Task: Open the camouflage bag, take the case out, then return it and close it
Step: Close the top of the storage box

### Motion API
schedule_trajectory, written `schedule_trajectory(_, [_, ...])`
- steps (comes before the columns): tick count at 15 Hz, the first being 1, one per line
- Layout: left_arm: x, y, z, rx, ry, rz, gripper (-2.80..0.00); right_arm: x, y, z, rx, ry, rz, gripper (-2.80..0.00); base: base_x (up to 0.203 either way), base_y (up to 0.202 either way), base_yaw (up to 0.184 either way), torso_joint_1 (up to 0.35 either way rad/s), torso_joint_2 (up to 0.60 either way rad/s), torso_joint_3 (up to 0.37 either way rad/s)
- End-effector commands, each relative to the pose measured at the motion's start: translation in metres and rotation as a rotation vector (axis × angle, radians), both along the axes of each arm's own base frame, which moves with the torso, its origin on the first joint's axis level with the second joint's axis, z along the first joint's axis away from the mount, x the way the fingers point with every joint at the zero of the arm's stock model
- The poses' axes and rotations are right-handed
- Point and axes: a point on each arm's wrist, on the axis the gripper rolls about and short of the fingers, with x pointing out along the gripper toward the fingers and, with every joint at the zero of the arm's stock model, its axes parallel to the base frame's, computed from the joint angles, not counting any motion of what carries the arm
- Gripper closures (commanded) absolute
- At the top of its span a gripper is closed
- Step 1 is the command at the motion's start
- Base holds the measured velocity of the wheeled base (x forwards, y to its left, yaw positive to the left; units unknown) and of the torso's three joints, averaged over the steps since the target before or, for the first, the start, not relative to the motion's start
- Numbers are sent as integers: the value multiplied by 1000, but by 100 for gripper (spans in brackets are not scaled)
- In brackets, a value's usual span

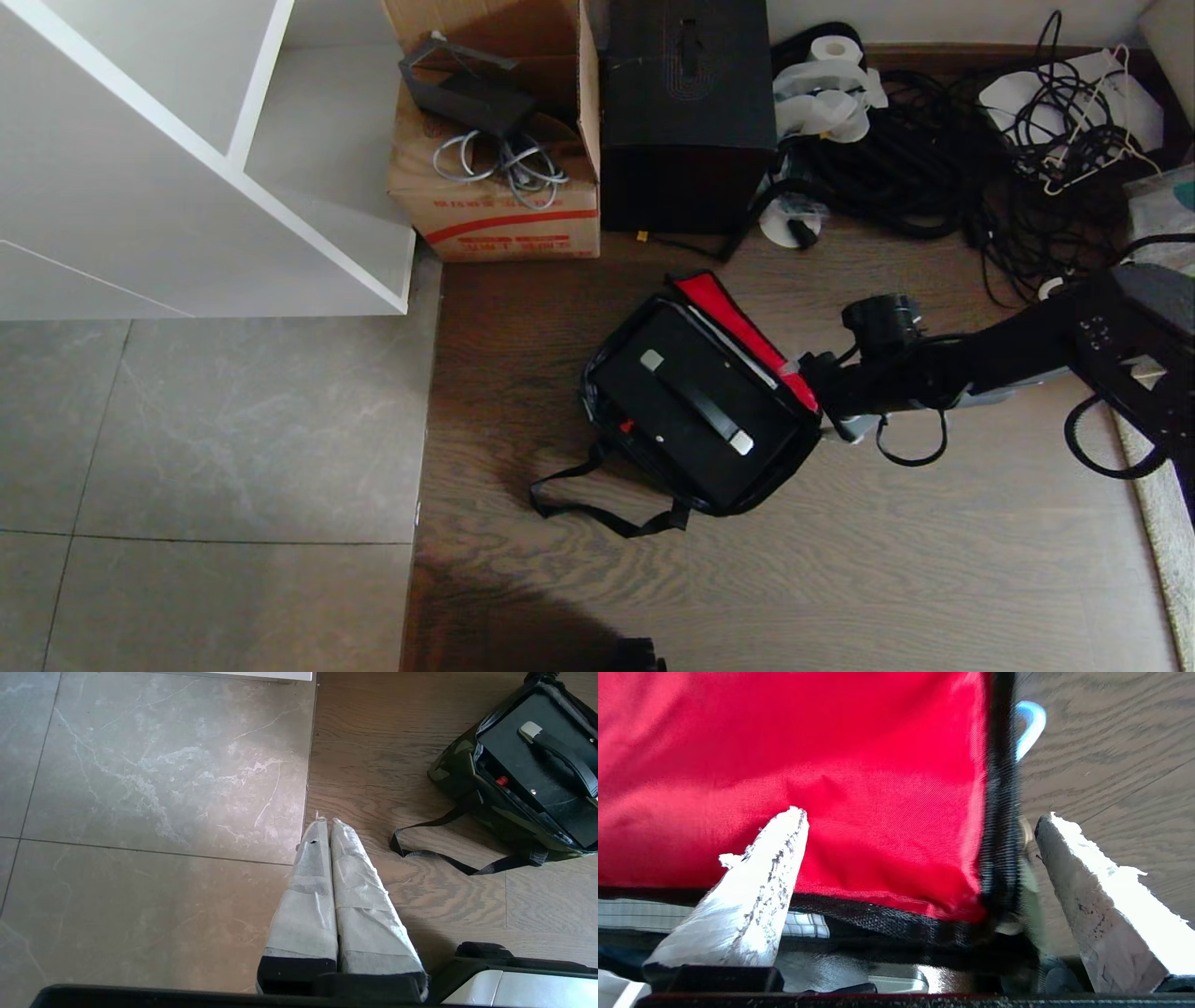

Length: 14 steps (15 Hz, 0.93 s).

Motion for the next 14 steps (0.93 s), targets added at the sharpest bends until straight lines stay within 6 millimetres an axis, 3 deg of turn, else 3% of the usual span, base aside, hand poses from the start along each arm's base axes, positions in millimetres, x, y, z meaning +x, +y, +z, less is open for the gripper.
schedule_trajectory(1, [1, 0, -3, -1, 9, 2, 0, 5, 4, -5, 2, -2, 2, -280, 0, 0, 0, 0, 0, 0])
schedule_trajectory(14, [1, 0, -2, -1, 9, 1, 0, 26, -2, -12, -30, -45, -42, -280, 0, 0, 0, 0, 0, 0])
